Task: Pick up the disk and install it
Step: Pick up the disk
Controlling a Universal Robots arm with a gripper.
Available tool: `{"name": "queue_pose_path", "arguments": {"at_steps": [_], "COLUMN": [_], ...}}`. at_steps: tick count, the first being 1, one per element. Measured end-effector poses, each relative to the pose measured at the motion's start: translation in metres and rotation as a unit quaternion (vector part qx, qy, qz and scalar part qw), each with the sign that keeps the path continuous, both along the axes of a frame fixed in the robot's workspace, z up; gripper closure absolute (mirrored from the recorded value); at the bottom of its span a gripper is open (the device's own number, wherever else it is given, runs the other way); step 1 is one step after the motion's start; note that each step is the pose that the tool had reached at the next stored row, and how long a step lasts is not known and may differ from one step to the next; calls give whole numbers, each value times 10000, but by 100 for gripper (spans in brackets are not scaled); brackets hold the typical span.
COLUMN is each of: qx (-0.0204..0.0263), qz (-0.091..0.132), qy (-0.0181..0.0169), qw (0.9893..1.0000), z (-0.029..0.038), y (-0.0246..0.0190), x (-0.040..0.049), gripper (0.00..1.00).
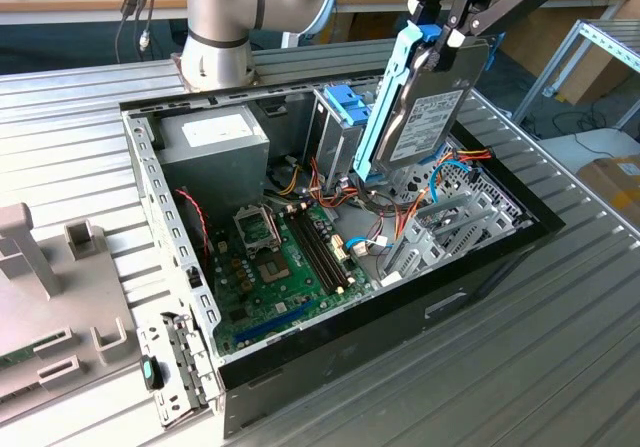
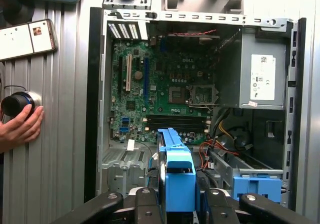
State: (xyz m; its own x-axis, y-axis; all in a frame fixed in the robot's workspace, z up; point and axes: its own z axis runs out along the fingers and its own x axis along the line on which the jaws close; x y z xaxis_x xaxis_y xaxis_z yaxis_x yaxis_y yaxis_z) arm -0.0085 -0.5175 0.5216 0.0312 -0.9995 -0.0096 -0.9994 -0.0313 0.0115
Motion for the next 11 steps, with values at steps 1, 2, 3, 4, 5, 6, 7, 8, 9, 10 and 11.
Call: {"name": "queue_pose_path", "arguments": {"at_steps": [1,2,3,4,5,6,7,8,9,10,11], "qx": [0,0,0,0,0,0,0,0,0,0,0], "qz": [0,-1,-1,1,0,0,0,0,-1,-1,-1], "qy": [0,0,0,0,0,0,0,0,0,0,0], "qw": [10000,10000,10000,10000,10000,10000,10000,10000,10000,10000,10000], "z": [0,0,0,0,0,0,0,0,0,0,0], "y": [0,0,0,0,0,0,0,0,0,0,0], "x": [0,0,0,16,25,37,50,55,55,55,56], "gripper": [64,64,64,64,64,64,64,64,64,64,64]}}
